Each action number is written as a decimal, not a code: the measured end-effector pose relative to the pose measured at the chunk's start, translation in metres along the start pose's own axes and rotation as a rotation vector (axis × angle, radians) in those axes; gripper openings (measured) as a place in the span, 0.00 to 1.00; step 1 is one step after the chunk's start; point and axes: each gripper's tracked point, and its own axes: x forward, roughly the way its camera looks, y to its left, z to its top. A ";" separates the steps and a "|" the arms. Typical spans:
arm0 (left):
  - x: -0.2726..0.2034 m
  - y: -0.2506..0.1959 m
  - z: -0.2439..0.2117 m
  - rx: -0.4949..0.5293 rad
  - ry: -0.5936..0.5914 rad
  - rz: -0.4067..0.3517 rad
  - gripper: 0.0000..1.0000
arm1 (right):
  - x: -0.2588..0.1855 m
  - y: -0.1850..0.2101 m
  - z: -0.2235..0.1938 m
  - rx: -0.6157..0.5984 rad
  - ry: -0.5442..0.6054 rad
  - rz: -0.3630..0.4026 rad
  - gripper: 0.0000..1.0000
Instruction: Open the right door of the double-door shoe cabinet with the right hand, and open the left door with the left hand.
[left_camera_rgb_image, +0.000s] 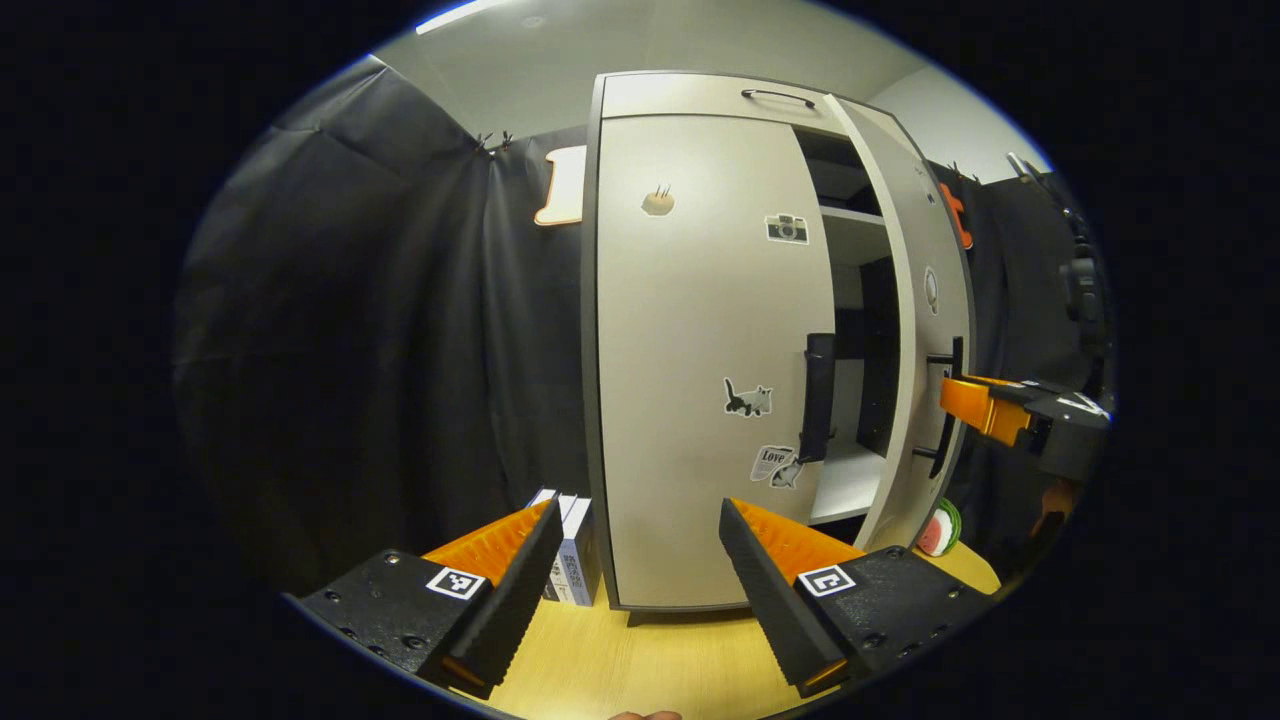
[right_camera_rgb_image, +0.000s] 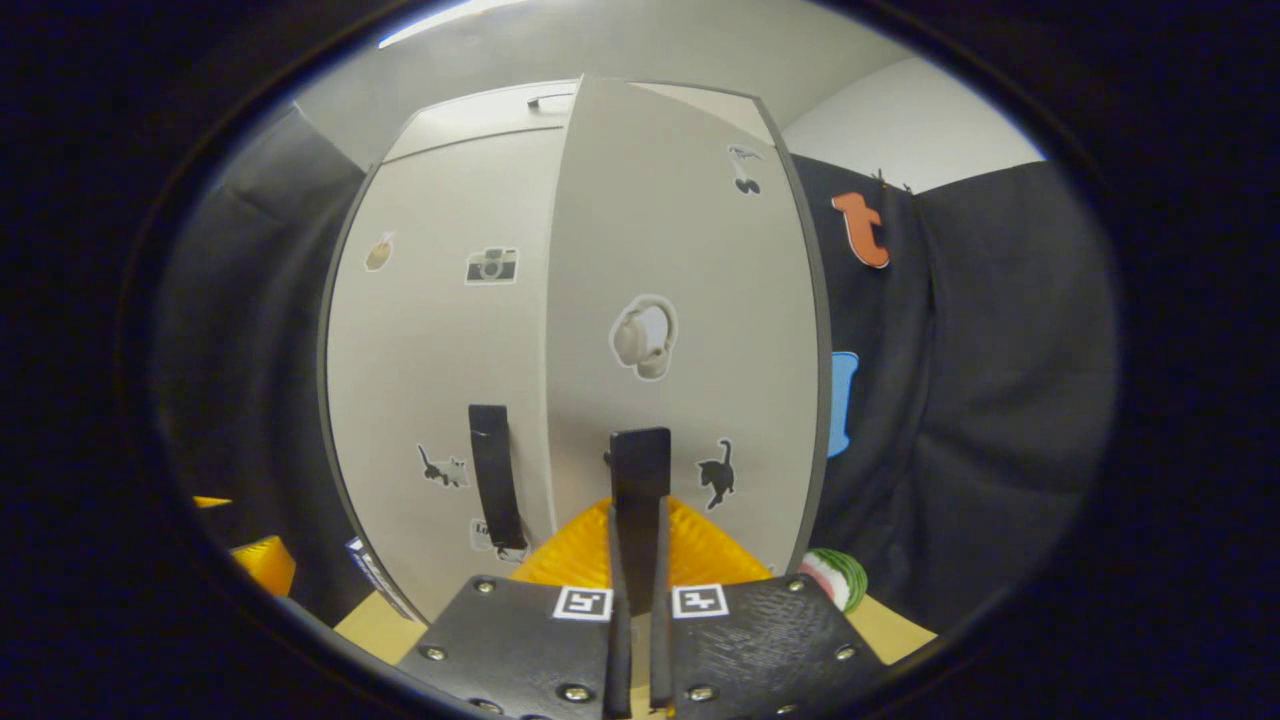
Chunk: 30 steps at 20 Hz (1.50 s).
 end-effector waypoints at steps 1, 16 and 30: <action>0.001 -0.003 0.000 -0.004 0.000 -0.007 0.98 | -0.003 -0.003 0.000 0.012 0.003 0.001 0.07; -0.001 -0.080 0.000 -0.029 0.001 -0.166 0.98 | -0.060 -0.079 0.006 -0.002 -0.015 -0.126 0.06; -0.016 -0.141 -0.007 0.003 0.015 -0.238 0.98 | -0.068 -0.148 0.005 0.058 0.021 -0.143 0.01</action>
